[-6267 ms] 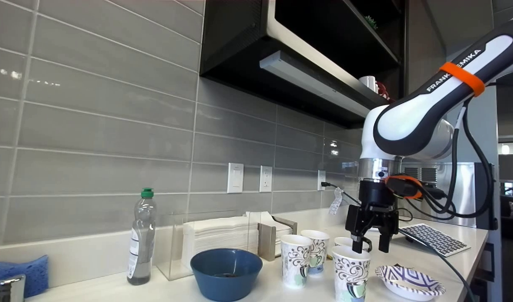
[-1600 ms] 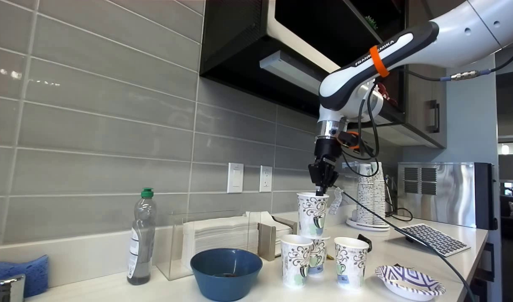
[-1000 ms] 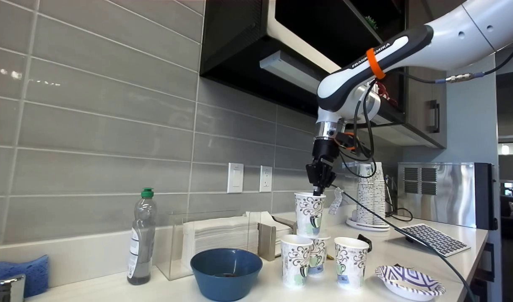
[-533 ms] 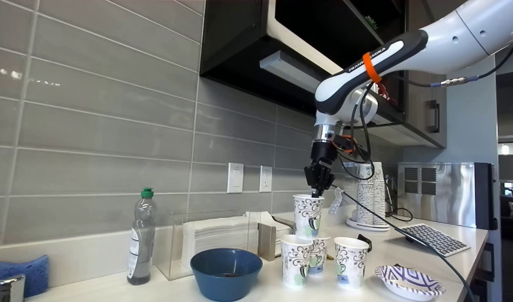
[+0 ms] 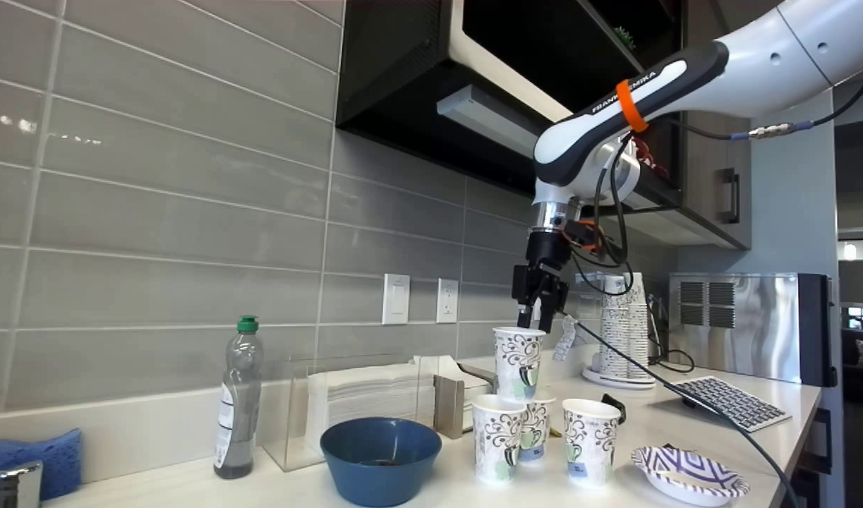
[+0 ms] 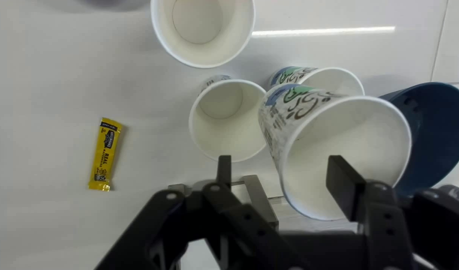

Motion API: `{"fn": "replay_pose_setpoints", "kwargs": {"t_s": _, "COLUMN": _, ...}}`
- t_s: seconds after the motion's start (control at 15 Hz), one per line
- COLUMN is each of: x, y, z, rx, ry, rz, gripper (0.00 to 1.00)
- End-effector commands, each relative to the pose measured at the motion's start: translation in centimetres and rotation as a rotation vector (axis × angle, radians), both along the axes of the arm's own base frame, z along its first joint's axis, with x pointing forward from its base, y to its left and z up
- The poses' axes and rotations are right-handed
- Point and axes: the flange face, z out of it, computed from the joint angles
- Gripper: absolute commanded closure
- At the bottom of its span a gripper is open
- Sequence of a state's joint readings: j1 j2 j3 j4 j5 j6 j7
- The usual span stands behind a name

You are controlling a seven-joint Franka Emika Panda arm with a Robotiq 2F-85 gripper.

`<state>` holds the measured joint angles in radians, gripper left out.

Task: Put the left cup on the furthest two cups, then stack the closest cup in the top cup

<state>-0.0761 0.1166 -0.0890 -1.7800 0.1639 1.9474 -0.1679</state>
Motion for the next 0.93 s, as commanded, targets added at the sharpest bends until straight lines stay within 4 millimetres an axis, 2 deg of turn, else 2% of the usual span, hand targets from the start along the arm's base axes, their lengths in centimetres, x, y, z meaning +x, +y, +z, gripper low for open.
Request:
{"fn": "replay_pose_setpoints", "kwargs": {"t_s": 0.0, "x": -3.8, "y": -0.1, "z": 1.1, "rx": -0.019, "ry": 0.005, "rz": -0.044, "gripper": 0.03}}
{"fn": "replay_pose_setpoints", "kwargs": {"t_s": 0.2, "x": -6.7, "y": 0.5, "z": -0.1, "rx": 0.011, "ry": 0.032, "rz": -0.086, "gripper": 0.00}}
{"fn": "replay_pose_setpoints", "kwargs": {"t_s": 0.6, "x": -11.1, "y": 0.6, "z": -4.4, "rx": 0.017, "ry": 0.085, "rz": -0.198, "gripper": 0.00}}
{"fn": "replay_pose_setpoints", "kwargs": {"t_s": 0.67, "x": -11.4, "y": 1.1, "z": -4.9, "rx": 0.031, "ry": 0.085, "rz": -0.174, "gripper": 0.00}}
{"fn": "replay_pose_setpoints", "kwargs": {"t_s": 0.73, "x": -9.7, "y": 0.8, "z": -4.3, "rx": 0.027, "ry": 0.102, "rz": -0.162, "gripper": 0.00}}
{"fn": "replay_pose_setpoints", "kwargs": {"t_s": 0.87, "x": -10.4, "y": 0.9, "z": -5.2, "rx": 0.028, "ry": 0.108, "rz": -0.164, "gripper": 0.00}}
